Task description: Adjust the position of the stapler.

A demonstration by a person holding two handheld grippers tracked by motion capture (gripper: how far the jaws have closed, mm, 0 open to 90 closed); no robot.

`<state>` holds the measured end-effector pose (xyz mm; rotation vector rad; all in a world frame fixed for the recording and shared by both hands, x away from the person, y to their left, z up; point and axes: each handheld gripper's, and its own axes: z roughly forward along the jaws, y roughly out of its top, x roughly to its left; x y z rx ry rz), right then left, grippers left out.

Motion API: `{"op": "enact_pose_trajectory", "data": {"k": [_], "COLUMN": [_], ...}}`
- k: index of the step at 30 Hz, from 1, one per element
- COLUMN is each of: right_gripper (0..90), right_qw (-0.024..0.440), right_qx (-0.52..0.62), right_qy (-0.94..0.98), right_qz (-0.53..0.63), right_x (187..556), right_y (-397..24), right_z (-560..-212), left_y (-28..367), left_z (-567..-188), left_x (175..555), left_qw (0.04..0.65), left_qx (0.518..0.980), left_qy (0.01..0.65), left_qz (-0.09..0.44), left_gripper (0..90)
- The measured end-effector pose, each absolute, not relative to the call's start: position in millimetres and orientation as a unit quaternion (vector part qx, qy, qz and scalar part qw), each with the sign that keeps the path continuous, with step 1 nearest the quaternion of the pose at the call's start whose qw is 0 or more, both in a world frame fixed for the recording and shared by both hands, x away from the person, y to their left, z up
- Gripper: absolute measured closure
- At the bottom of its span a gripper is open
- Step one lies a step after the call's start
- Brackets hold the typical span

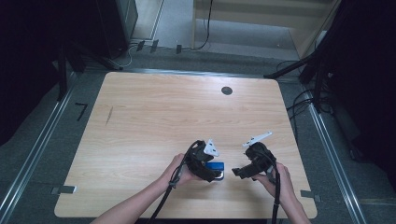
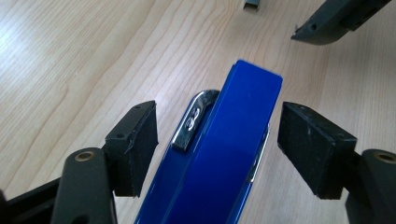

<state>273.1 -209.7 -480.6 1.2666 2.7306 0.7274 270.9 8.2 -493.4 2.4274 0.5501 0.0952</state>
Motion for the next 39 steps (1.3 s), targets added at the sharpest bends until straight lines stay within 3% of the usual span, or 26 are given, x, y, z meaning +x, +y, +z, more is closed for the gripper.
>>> {"op": "enact_pose_trajectory", "data": {"k": [5, 7, 16, 39], "right_gripper": [12.9, 12.9, 12.9, 12.9], "right_qw": [0.023, 0.022, 0.021, 0.018], "right_qx": [0.406, 0.404, 0.404, 0.406], "right_qy": [0.883, 0.883, 0.884, 0.886], "right_qz": [0.235, 0.238, 0.236, 0.225], "right_x": [273, 272, 272, 270], "right_y": [-209, -206, -203, -197], "right_z": [-480, -479, -479, -482], "left_y": [3, 4, 11, 22], "left_z": [-498, -498, -492, -486], "left_x": [268, 268, 266, 270], "left_qw": [0.311, 0.312, 0.321, 0.339], "left_qx": [0.927, 0.927, 0.929, 0.925], "left_qy": [0.205, 0.205, 0.177, 0.17], "left_qz": [0.039, 0.04, 0.044, 0.035], "left_gripper": [40.5, 48.5, 57.2, 61.9]}}
